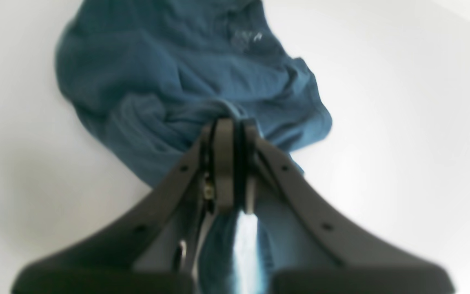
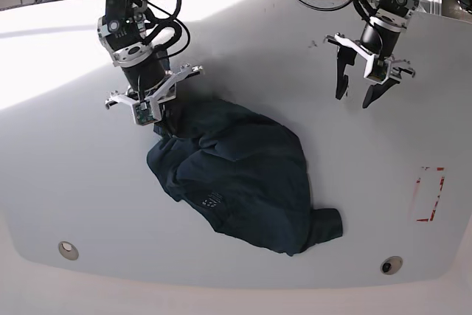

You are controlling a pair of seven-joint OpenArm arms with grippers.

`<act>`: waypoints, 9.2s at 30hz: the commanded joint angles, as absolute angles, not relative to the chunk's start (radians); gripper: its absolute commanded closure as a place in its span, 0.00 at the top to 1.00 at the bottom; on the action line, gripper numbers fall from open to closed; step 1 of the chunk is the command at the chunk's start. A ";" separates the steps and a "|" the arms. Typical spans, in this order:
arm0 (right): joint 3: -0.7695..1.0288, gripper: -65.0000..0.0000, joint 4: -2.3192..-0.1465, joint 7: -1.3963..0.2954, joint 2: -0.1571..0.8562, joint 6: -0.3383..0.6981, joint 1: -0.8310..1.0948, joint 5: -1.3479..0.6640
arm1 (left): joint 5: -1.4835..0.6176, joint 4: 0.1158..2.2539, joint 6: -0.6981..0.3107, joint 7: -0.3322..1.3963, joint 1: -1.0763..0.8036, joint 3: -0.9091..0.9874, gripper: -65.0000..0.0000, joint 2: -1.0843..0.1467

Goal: Fold the T-shirt properly

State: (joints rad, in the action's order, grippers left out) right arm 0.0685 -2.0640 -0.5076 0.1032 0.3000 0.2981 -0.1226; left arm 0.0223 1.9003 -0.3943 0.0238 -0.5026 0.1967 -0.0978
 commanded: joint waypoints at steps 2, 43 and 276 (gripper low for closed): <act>0.119 0.01 -2.072 -0.455 0.126 0.298 0.243 -0.213 | 0.008 1.923 -0.385 -0.001 -0.472 0.174 0.48 -0.101; 0.137 0.00 -2.137 -0.557 0.149 0.364 0.247 -0.206 | 0.016 1.921 -0.425 0.257 -0.214 0.083 0.56 -0.120; 0.098 0.01 -2.069 -0.603 0.165 0.369 0.055 -0.224 | -0.077 1.146 -0.386 0.324 0.366 0.056 0.68 -0.041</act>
State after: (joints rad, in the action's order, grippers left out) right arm 0.0929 -2.0472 -0.6334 0.1604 0.3672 0.0700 -0.2134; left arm -0.0570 1.1294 -0.3939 0.3550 0.3336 0.0513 -0.0334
